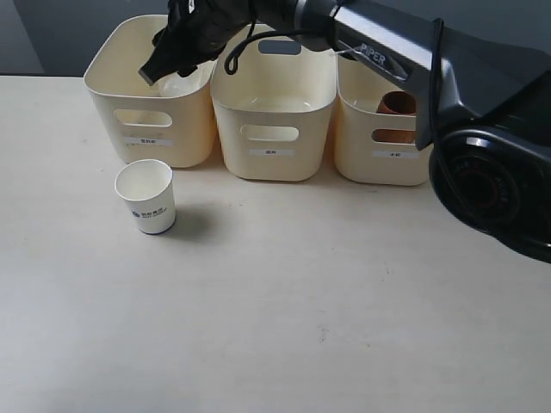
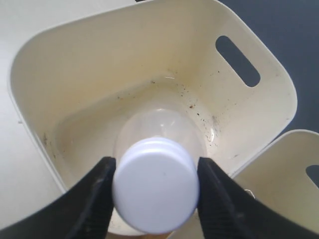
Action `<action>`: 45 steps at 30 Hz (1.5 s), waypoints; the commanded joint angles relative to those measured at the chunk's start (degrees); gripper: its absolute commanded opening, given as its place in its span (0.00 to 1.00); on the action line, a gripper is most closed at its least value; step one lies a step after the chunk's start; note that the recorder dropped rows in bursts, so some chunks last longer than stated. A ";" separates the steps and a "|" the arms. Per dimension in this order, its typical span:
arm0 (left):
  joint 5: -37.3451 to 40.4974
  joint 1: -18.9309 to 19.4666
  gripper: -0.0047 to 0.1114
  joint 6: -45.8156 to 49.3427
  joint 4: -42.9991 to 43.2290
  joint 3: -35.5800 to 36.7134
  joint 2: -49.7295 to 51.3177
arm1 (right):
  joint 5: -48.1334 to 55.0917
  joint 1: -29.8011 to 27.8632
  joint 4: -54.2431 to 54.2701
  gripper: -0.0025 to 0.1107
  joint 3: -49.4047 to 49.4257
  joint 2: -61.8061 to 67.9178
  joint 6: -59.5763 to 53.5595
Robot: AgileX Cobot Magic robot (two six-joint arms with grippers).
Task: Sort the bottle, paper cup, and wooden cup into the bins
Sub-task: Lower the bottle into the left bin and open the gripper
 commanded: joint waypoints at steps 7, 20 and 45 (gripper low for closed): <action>-0.40 0.03 0.04 -0.08 0.00 0.10 -0.28 | -1.13 -0.34 2.67 0.24 -0.39 -0.34 -0.38; -0.40 0.03 0.04 -0.08 0.00 0.10 -0.28 | -1.16 -0.34 3.81 0.36 -0.39 1.48 0.53; -0.40 0.03 0.04 -0.08 0.00 0.10 -0.28 | -2.57 -0.34 3.59 0.56 -0.39 2.59 3.57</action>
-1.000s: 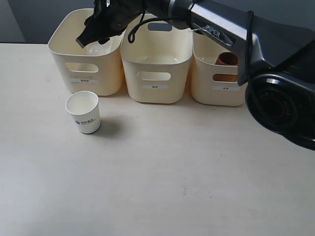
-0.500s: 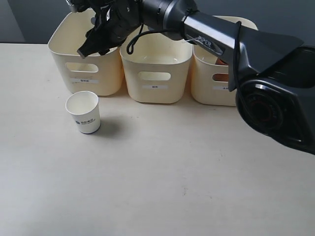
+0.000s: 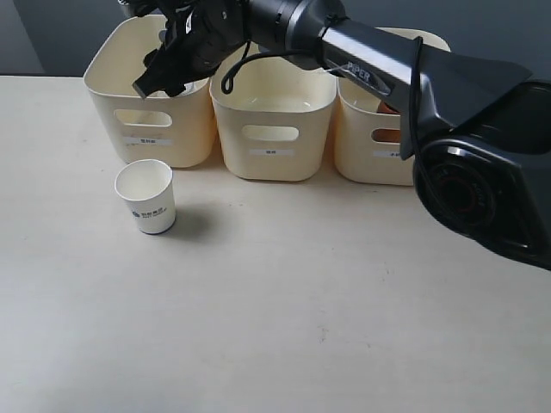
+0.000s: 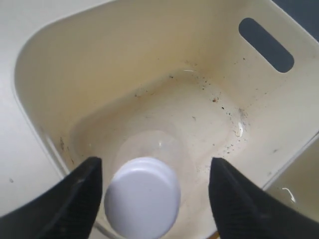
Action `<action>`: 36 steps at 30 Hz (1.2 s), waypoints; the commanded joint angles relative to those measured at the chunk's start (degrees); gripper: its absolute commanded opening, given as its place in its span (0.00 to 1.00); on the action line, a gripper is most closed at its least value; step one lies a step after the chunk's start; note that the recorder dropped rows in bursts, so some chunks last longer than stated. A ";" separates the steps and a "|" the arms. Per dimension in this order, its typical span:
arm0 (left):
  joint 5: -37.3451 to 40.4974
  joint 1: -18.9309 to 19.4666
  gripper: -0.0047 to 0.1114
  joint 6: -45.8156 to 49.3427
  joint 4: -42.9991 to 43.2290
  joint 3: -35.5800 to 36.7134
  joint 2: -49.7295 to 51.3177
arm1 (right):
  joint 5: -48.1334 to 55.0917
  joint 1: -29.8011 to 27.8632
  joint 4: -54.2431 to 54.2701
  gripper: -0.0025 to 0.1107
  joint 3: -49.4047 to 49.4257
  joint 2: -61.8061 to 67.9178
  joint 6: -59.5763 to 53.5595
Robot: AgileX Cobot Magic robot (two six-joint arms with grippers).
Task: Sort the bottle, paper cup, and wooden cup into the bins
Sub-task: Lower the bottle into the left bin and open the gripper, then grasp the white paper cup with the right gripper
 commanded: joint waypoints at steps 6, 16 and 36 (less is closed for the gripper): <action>-0.40 0.03 0.04 -0.08 0.00 0.10 -0.28 | -0.53 -0.34 -0.30 0.56 -0.39 -0.27 1.68; -0.40 0.03 0.04 -0.08 0.00 0.10 -0.28 | 2.25 -0.24 -0.30 0.56 -0.39 -2.85 1.69; -0.40 0.03 0.04 -0.08 0.00 0.10 -0.28 | 31.74 4.17 17.92 0.45 -0.39 -13.01 -28.92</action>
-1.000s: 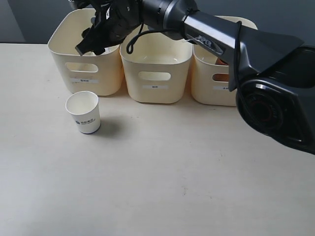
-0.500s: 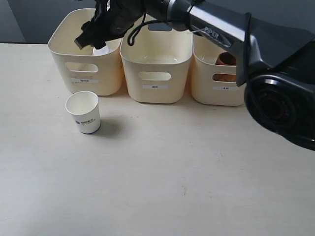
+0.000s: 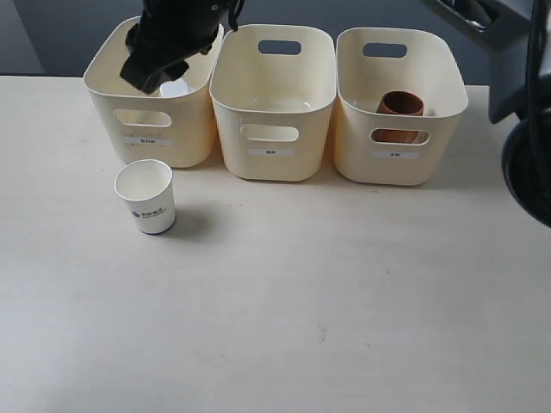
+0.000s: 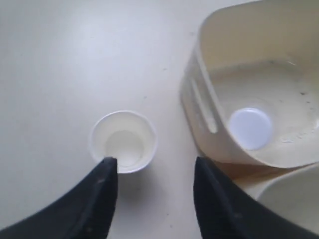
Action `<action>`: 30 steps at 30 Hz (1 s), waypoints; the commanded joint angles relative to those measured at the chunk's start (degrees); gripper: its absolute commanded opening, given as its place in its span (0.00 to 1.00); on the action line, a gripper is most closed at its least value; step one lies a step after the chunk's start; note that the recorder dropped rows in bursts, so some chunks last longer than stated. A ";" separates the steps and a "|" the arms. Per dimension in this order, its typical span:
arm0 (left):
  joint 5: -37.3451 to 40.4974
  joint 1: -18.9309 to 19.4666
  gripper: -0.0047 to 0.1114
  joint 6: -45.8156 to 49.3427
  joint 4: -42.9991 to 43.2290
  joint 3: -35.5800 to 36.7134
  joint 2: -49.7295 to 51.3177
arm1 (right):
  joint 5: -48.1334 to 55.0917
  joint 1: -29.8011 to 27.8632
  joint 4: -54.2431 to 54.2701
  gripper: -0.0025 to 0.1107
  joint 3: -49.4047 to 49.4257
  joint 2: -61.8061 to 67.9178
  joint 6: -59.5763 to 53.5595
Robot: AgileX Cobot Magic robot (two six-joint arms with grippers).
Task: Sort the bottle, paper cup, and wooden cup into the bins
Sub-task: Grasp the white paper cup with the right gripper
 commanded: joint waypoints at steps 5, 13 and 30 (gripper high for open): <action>-0.40 0.03 0.04 -0.08 0.00 0.10 -0.28 | 2.94 4.77 1.20 0.51 -0.17 0.09 -8.43; -0.40 0.03 0.04 -0.08 0.00 0.10 -0.28 | 2.94 6.18 -3.94 0.51 -0.17 4.87 -9.12; -0.40 0.03 0.04 -0.08 0.00 0.10 -0.28 | 2.94 6.18 -5.41 0.51 -0.17 14.00 -11.95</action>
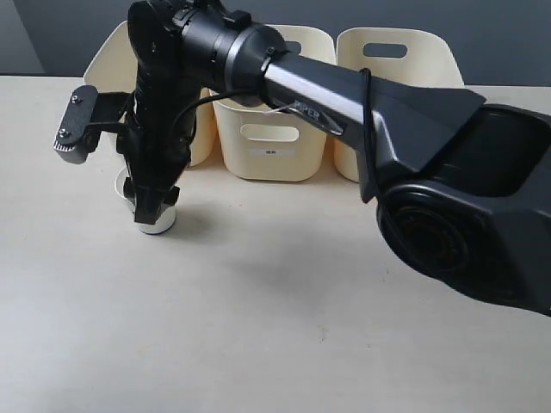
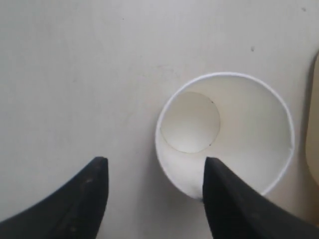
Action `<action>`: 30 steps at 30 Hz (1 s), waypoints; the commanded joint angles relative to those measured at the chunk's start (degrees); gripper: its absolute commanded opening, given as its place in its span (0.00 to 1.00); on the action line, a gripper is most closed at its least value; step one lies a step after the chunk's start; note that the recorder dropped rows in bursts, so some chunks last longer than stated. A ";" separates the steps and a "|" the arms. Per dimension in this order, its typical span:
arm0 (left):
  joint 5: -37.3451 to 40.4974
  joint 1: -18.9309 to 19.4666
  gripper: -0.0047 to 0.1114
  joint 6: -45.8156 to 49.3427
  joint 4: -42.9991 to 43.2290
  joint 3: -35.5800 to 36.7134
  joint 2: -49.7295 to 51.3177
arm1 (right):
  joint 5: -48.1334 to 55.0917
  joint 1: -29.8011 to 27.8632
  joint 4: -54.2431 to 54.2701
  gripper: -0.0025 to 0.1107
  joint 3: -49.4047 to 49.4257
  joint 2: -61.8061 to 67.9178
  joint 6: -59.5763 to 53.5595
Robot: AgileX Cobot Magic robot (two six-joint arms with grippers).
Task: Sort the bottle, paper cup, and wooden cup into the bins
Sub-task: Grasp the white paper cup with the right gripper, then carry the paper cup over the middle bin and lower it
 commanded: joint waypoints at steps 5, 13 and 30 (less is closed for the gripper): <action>-0.40 0.03 0.04 -0.08 0.00 0.10 -0.28 | -3.39 -0.05 -0.18 0.51 -0.17 1.75 -2.38; -0.40 0.03 0.04 -0.08 0.00 0.10 -0.28 | -6.27 -0.05 -1.38 0.06 -0.17 4.82 -2.63; -0.40 0.03 0.04 -0.08 0.00 0.10 -0.28 | -0.97 -0.05 -2.80 0.02 -0.17 -9.17 -1.03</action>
